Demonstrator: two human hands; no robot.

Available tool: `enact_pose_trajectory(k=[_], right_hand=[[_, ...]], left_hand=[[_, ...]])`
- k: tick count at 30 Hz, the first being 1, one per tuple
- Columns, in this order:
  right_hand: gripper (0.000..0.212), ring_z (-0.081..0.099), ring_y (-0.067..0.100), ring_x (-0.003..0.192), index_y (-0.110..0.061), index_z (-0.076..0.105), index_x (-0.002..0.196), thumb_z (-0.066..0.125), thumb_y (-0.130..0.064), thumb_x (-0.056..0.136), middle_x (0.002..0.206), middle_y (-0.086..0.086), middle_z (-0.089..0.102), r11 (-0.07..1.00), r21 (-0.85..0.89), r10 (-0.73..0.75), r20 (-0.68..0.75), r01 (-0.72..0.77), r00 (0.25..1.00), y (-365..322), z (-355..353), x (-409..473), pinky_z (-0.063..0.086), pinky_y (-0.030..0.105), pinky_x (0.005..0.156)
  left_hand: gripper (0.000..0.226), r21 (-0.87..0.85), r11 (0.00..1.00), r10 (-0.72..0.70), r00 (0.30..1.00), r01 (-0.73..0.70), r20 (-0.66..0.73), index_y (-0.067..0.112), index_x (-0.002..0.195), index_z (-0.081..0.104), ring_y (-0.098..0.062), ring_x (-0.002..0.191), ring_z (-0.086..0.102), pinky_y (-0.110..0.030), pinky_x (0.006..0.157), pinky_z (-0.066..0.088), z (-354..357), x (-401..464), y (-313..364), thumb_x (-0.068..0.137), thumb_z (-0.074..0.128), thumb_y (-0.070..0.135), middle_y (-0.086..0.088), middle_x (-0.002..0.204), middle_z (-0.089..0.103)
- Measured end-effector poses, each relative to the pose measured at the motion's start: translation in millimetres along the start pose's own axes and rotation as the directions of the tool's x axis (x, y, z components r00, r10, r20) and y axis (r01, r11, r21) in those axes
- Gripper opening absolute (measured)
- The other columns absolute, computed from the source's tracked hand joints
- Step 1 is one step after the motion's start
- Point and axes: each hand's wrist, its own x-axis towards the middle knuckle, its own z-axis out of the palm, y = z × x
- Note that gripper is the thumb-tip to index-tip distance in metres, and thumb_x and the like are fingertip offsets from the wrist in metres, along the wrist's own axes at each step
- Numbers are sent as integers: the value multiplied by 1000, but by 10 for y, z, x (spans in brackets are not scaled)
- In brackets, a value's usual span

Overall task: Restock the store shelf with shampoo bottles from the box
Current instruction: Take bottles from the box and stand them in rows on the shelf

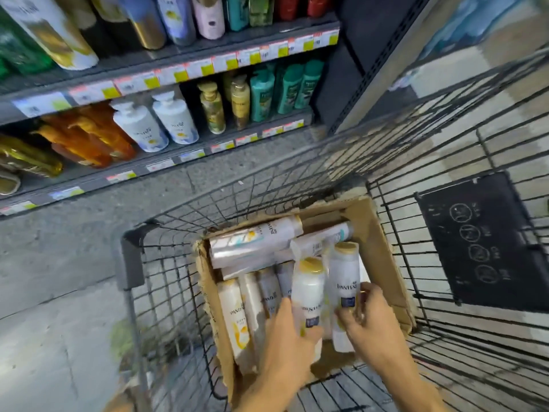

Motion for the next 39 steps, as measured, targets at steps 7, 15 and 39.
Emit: enact_pose_trajectory(k=[7,15,39], right_hand=[[38,58,9,89,-35,42,97,74,-23,82,98,-6,58,988,157,10,-95,5,995,-780,194,-832,53,34,74],[37,58,3,93,-33,48,109,72,-28,83,99,-15,59,965,197,-124,-249,176,961,-2068,256,-1843,52,33,79],[35,57,-10,83,-35,43,110,69,-28,87,96,-17,61,784,193,-475,-427,590,770,-5667,-395,-2117,46,12,63]], left_hand=[[37,85,965,247,969,-249,29,41,103,38,-6,103,51,-30,85,46,-1233,-574,201,82,69,36,22,107,51],[42,219,870,459,888,-441,-34,16,95,49,-22,92,59,-37,75,48,-2802,-1275,451,72,77,36,3,97,65],[41,174,749,661,702,-639,-265,28,102,56,-13,87,65,-41,79,56,-5830,-1940,2108,71,79,43,7,94,68]])
